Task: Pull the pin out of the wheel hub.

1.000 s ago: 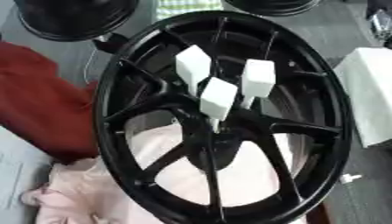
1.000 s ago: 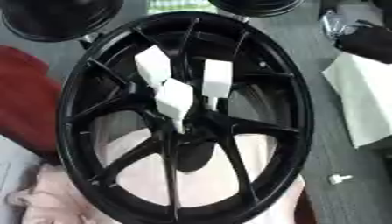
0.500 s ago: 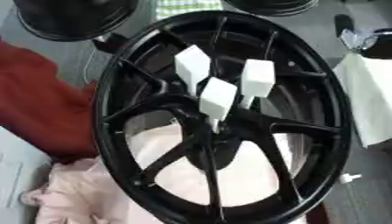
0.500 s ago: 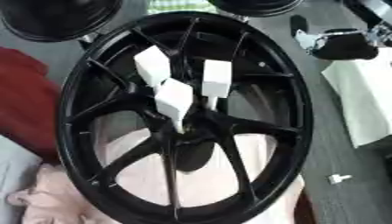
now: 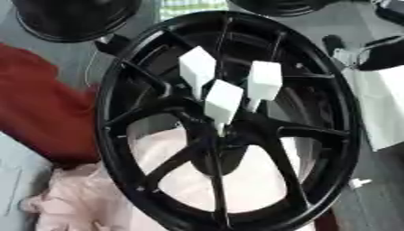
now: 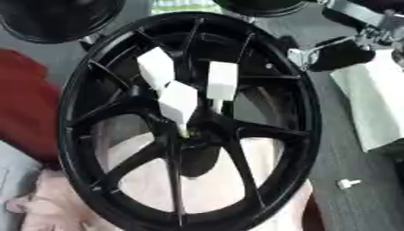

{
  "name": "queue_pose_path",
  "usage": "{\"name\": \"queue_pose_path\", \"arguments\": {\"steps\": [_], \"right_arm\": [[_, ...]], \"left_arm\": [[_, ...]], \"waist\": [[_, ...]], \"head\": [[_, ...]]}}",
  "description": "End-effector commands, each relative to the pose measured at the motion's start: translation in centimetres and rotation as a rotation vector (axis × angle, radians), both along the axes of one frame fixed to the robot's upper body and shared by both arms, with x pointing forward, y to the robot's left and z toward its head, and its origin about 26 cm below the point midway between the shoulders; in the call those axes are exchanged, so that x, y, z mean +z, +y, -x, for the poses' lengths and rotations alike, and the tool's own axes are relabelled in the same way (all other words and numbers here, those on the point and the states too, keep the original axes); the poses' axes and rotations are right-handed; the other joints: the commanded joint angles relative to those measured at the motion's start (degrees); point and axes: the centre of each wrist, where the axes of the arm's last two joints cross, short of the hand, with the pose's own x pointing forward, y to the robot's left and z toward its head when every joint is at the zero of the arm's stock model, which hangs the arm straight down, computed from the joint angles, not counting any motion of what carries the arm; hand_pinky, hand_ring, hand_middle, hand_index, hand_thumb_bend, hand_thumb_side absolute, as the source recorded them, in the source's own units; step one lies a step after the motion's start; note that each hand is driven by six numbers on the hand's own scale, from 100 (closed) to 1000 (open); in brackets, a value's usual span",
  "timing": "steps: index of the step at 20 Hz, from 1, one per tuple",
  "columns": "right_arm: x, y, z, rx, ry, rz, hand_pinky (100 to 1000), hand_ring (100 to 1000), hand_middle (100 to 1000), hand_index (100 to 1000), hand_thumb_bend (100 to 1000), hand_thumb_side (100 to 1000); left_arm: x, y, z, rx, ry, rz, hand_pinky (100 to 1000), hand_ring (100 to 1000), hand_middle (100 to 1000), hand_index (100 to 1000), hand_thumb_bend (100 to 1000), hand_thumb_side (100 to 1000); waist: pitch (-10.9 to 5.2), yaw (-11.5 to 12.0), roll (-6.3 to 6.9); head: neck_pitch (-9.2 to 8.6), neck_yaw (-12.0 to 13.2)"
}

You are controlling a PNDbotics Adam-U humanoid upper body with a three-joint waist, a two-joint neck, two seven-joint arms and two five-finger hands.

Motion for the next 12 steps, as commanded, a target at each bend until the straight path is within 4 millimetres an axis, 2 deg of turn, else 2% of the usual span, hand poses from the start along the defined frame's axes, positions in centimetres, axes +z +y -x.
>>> {"name": "queue_pose_path", "arguments": {"steps": [1,4,12], "right_arm": [[1.1,0.4,0.2,0.010,0.024,0.056,925,1000,815,872,100,298],[1.0,0.7,0.2,0.014,0.067,0.056,924,1000,822,876,100,414],[0.7,1.8,-0.2,0.018,0.126,0.059,925,1000,833,881,100,560]], "left_arm": [[1.0,0.2,0.2,-0.014,-0.026,-0.029,702,576,487,704,100,789],[1.0,0.2,0.2,-0.017,-0.023,-0.032,702,577,488,704,100,790],[1.0,0.1,0.1,-0.028,-0.021,-0.035,702,580,490,704,100,783]], "waist": [[-1.32,0.2,-0.76],[-1.45,0.2,-0.92],[-1.98,0.0,-1.20]], "head": [[0.28,-0.4],[0.51,-0.6],[1.17,-0.9]]}}
